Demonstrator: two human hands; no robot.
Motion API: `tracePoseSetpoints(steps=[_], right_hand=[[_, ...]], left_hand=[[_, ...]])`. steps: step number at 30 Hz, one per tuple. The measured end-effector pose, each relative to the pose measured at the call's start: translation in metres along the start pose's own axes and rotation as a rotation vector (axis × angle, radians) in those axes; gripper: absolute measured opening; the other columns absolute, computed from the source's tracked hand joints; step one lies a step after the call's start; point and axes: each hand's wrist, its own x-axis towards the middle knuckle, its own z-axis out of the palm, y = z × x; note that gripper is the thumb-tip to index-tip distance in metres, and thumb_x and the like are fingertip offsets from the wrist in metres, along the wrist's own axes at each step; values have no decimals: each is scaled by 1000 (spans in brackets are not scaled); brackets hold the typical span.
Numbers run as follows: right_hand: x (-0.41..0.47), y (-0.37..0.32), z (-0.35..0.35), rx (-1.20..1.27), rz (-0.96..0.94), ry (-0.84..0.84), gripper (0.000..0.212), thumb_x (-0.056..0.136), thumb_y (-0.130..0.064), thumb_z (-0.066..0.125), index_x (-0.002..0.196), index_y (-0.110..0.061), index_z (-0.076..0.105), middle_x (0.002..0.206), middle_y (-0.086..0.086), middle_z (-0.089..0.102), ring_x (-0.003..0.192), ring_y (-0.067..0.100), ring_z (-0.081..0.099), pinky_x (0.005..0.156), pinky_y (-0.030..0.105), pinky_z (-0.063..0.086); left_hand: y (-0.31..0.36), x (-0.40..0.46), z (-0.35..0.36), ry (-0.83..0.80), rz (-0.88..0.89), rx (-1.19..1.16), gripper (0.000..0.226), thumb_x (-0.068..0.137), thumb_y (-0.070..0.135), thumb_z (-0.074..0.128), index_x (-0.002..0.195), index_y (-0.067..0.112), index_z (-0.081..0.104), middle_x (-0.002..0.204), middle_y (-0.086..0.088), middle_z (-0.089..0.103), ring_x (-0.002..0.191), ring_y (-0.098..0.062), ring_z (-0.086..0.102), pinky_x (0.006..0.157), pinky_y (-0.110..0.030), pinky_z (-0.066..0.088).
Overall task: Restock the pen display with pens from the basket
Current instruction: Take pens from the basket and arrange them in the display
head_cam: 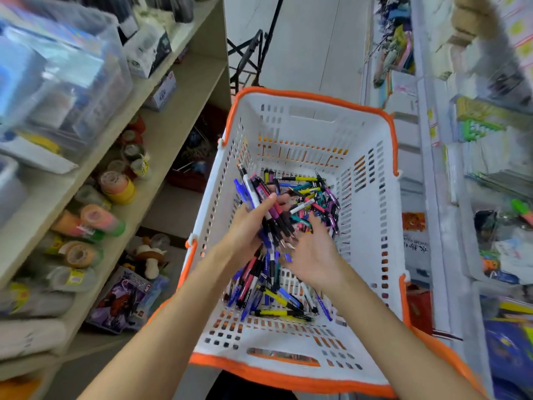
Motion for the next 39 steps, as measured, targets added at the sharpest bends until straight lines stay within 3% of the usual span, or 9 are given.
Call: tracePoseSetpoints(steps=[2,5,7,11,15,21,30,34,39], right_hand=[[-11,-6,-2,-162,21,-16,57,97,-58,27,119,-12,54,94,3,61,88,16,55,80,33,43],[-24,-24,4,-357,-1,-66,60,97,-54,31,137,-13,44,135,7,47,127,22,41,106,41,30],[-33,-36,20,-523,-57,-122,55,96,-52,39,133,-14,53,143,6,43,136,22,34,111,41,25],[-48,-39,69,-899,-153,-259,38,90,-47,56,112,-17,66,110,-3,63,103,15,55,93,31,40],[-65,-14,128,-1179,-171,-361,41,77,-53,70,93,-15,72,90,4,64,85,16,52,78,29,39],[-87,36,210,-1259,-220,-565,18,87,-30,66,75,-19,72,60,-11,54,59,5,38,56,19,27],[-147,164,344,-1293,-132,-901,23,84,-34,68,82,-11,68,68,5,55,61,14,44,61,24,34],[-174,218,392,-1299,-270,-891,19,92,-26,60,88,-10,70,73,8,51,62,13,41,60,24,30],[-206,252,442,-1225,-391,-952,19,94,-26,56,96,-20,73,79,7,57,65,11,48,65,25,37]], left_hand=[[12,-14,-5,0,-55,24,18,96,21,52,100,12,68,99,-5,74,83,-13,72,66,-31,60],[28,-39,-18,-59,-161,71,30,86,23,62,110,5,66,102,-7,74,81,-15,72,69,-32,59],[36,-59,-31,-86,-187,86,32,80,25,66,104,5,70,96,-7,74,75,-14,71,70,-30,58],[50,-100,-55,-88,-147,86,22,84,22,64,91,4,73,85,-7,70,66,-10,67,65,-24,58],[71,-153,-87,-59,-74,72,21,84,24,65,91,5,68,81,-5,72,69,-10,67,70,-24,58],[91,-234,-136,106,56,56,37,76,26,69,107,6,65,92,-6,73,76,-11,70,74,-24,58],[107,-372,-242,377,242,-95,26,83,25,64,100,6,68,96,-8,75,77,-12,72,65,-26,59],[120,-426,-286,493,290,-73,17,94,20,56,100,7,66,81,-3,75,70,-10,72,58,-22,57],[151,-486,-334,601,326,43,55,70,45,76,110,7,70,107,-17,71,90,-27,70,77,-39,57]])
